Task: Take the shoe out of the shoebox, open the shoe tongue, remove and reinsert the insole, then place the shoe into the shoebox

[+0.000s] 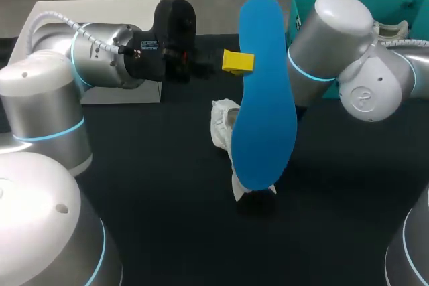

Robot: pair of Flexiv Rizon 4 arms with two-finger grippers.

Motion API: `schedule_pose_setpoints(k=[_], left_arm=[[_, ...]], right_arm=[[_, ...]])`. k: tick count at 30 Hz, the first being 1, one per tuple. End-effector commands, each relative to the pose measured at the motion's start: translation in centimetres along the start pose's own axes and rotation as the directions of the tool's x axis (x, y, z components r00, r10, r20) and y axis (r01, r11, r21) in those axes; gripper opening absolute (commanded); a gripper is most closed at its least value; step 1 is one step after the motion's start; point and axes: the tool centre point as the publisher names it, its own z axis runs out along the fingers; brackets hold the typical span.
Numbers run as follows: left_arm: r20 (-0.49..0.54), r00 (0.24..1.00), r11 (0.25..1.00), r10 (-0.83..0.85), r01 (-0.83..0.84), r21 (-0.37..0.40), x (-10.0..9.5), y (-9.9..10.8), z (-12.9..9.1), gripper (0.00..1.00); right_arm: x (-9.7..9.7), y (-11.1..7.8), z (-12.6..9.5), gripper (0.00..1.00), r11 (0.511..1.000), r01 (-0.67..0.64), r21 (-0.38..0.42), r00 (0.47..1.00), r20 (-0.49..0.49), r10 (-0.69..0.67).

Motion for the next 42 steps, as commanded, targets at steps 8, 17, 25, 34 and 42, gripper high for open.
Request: schedule_pose_setpoints(k=[8,17,25,34,42], left_arm=[[-0.001,1.0,1.0,0.001,-0.001,0.002,0.0,0.0,0.0,0.0],[-0.001,1.0,1.0,0.001,-0.001,0.002,0.0,0.0,0.0,0.0],[-0.001,1.0,1.0,0.001,-0.001,0.002,0.0,0.0,0.0,0.0],[-0.001,1.0,1.0,0.001,-0.001,0.002,0.0,0.0,0.0,0.0],[-0.001,1.0,1.0,0.001,-0.001,0.002,0.0,0.0,0.0,0.0]], right_arm=[[1.3,0.2,-0.6,0.0,0.978,-0.199,0.057,0.972,0.137,0.19],[0.2,0.6,-0.3,0.0,0.953,-0.303,0.003,0.928,0.23,0.294],[-0.3,1.4,0.6,0.0,0.959,-0.282,-0.013,0.936,0.213,0.278],[-1.4,1.4,2.4,0.0,0.954,-0.3,-0.029,0.935,0.189,0.3],[-1.7,1.0,3.3,0.0,0.942,-0.333,-0.026,0.929,0.163,0.333]])
